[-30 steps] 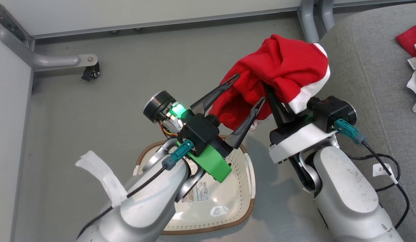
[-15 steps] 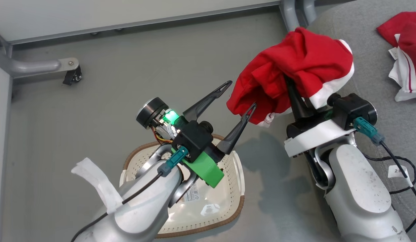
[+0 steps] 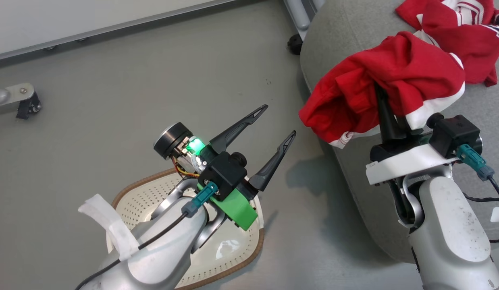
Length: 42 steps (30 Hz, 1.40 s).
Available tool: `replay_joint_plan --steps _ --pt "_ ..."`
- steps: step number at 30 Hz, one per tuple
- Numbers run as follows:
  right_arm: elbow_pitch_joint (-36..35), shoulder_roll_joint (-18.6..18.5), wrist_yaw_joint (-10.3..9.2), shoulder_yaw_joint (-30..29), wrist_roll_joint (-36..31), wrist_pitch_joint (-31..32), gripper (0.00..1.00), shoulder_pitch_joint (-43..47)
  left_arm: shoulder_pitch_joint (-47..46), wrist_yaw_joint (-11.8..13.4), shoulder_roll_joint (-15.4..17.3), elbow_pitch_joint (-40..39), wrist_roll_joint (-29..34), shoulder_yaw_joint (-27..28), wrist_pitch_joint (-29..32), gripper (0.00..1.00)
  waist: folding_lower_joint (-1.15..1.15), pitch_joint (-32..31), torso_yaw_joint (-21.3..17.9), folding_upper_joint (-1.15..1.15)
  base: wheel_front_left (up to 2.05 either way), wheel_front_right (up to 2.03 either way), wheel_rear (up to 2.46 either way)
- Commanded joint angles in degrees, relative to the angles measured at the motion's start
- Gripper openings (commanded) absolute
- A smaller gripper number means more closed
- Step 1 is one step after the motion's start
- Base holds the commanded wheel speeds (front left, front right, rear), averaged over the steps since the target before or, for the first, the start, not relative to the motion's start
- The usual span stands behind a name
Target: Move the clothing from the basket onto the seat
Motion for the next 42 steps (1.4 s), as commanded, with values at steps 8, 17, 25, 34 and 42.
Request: replay_joint_plan --steps 8,17,25,34,42 --pt "-2.05 -0.16 -0.06 -3.01 1.42 -0.12 0.0 3.71 0.45 -0.01 1.97 -0.84 0.21 -0.78 0.77 1.0 0.0 2.42 -7.54 0.51 0.0 0.0 0.0" --pt "-3.47 -0.16 -0.06 -6.6 2.32 -0.13 0.0 8.06 0.87 0.28 2.98 -1.84 -0.01 -1.51 1.75 1.0 0.0 2.86 -10.51 0.51 0.0 0.0 0.0" --pt "-4.14 -0.17 -0.06 -7.27 3.54 -0.13 0.0 6.72 0.68 0.46 3.78 -2.87 -0.29 -2.07 2.51 1.0 0.0 3.72 -11.69 0.51 0.0 0.0 0.0" --pt "-6.62 -0.17 -0.06 -9.92 0.91 -0.13 0.0 -4.06 -1.89 0.08 4.76 -4.8 0.43 -2.6 3.82 1.0 0.0 8.59 -10.91 0.51 0.0 0.0 0.0" --pt "-8.53 -0.18 -0.06 -14.06 -4.56 -0.12 0.0 -16.9 -4.69 -0.25 6.25 -7.33 1.16 -2.45 4.95 1.0 0.0 15.03 -9.47 0.51 0.0 0.0 0.0"
